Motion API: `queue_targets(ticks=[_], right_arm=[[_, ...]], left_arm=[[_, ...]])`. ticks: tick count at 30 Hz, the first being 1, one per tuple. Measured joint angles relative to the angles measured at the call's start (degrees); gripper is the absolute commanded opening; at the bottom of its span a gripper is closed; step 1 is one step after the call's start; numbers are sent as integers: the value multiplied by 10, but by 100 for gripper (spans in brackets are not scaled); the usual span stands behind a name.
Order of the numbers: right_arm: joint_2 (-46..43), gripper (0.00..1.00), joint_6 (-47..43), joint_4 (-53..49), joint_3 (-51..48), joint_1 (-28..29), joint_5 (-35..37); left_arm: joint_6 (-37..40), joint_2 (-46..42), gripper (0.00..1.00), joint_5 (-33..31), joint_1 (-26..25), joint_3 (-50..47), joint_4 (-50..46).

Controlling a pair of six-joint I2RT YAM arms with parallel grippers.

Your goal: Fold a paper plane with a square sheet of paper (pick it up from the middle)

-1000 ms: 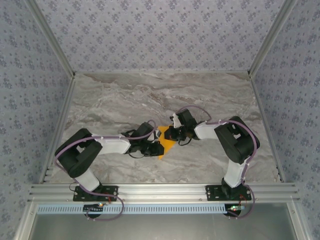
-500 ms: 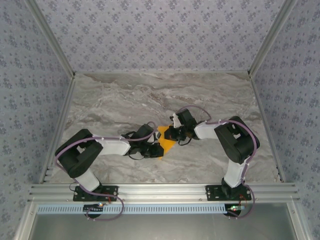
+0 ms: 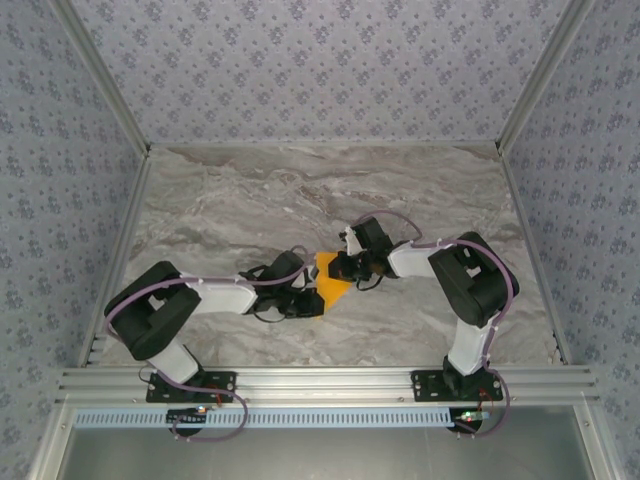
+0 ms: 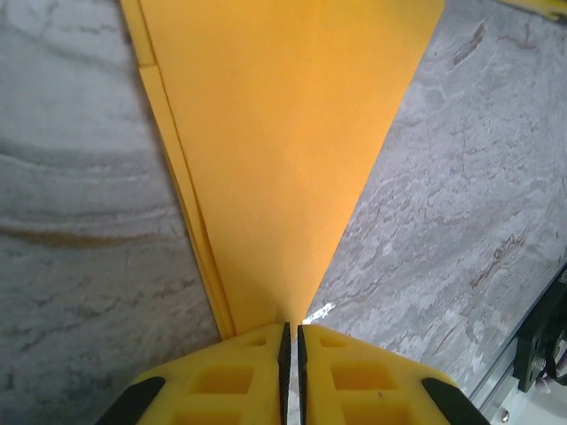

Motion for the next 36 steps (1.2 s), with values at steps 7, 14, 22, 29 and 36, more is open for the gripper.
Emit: queue_targets(ticks=[7, 14, 22, 29, 36], right_arm=[[1, 3, 0, -2, 2, 0, 0], [2, 3, 0, -4, 3, 0, 0], [2, 3, 2, -3, 4, 0, 0], [2, 2, 2, -3, 4, 3, 0], [2, 1, 2, -3, 4, 3, 0]], left_arm=[[7, -7, 10, -2, -2, -6, -9], [42, -50, 6, -6, -7, -6, -110], [41, -118, 7, -19, 21, 4, -114], [41, -28, 6, -19, 23, 72, -63], [41, 40, 3, -20, 23, 91, -43]])
